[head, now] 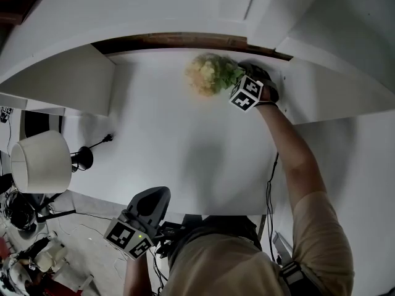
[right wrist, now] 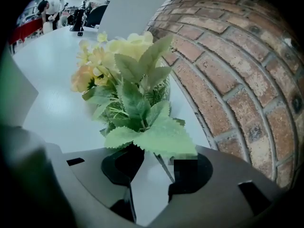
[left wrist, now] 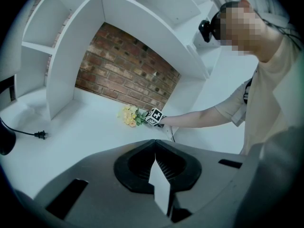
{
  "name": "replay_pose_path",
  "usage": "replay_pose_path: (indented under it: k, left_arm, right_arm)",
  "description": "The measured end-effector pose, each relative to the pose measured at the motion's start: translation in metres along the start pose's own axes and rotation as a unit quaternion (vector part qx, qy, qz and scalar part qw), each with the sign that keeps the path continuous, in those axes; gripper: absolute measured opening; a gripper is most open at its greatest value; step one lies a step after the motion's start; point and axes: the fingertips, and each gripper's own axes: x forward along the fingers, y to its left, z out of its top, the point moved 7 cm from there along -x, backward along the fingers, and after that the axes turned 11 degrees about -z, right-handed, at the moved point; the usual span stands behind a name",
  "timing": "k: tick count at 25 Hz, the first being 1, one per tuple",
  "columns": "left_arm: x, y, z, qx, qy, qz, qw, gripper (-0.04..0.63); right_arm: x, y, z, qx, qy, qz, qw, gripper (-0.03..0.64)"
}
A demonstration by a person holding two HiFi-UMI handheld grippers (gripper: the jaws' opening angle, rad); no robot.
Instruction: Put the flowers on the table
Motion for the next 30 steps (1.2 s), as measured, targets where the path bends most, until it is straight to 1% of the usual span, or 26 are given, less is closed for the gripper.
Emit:
replay_pose_path:
  k: [3,5,8,11,12,14,16,19,21,24,27,30]
  left_arm:
    - [0.000,0.000,0.001,0.002,-0.002,-0.002,1.0000,0.010]
    - [-0.001,0.001,0.001,0.004,-0.002,-0.003,1.0000,0.010]
    - [-0.001,0.000,0.001,0.006,-0.004,-0.008,0.9999,0.011]
    - [0.002,-0.001,0.002,0.008,-0.007,-0.011,0.9999,0.010]
    - [0.002,-0.001,0.002,0.009,-0.009,-0.012,0.9998,0.011]
    - [0.001,-0.003,0.003,0.012,-0.013,-0.013,0.9998,0.010]
    - [0.000,-0.004,0.004,0.015,-0.017,-0.014,0.9996,0.011]
    - [-0.001,-0.003,0.005,0.023,-0.020,-0.015,0.9994,0.010]
    - [-0.003,0.001,0.009,0.034,-0.022,-0.012,0.9991,0.011]
    - [-0.011,0.008,0.022,0.060,-0.026,-0.004,0.9979,0.011]
    - [-0.016,0.013,0.038,0.087,-0.036,0.003,0.9956,0.011]
    - [-0.019,0.017,0.052,0.108,-0.047,0.005,0.9931,0.011]
  right_arm:
    - [-0.006,-0.007,-0.004,0.030,0.003,0.021,0.999,0.194]
    - [-0.012,-0.012,-0.006,0.036,-0.001,0.032,0.999,0.207]
    - [-0.017,-0.019,-0.010,0.026,-0.005,0.038,0.999,0.212]
    - [-0.022,-0.022,-0.015,0.000,-0.006,0.041,0.999,0.212]
    - [-0.025,-0.024,-0.016,-0.001,-0.008,0.042,0.999,0.212]
    - [-0.032,-0.030,-0.017,0.026,-0.015,0.041,0.999,0.212]
    - [-0.037,-0.038,-0.019,0.073,-0.022,0.040,0.996,0.212]
    - [-0.046,-0.048,-0.023,0.146,-0.026,0.049,0.988,0.212]
    - [-0.052,-0.057,-0.023,0.181,-0.036,0.043,0.982,0.210]
    - [-0.061,-0.068,-0.025,0.218,-0.040,0.029,0.975,0.210]
    - [-0.071,-0.076,-0.026,0.243,-0.038,0.021,0.969,0.210]
    - [-0.081,-0.082,-0.024,0.271,-0.037,0.019,0.962,0.210]
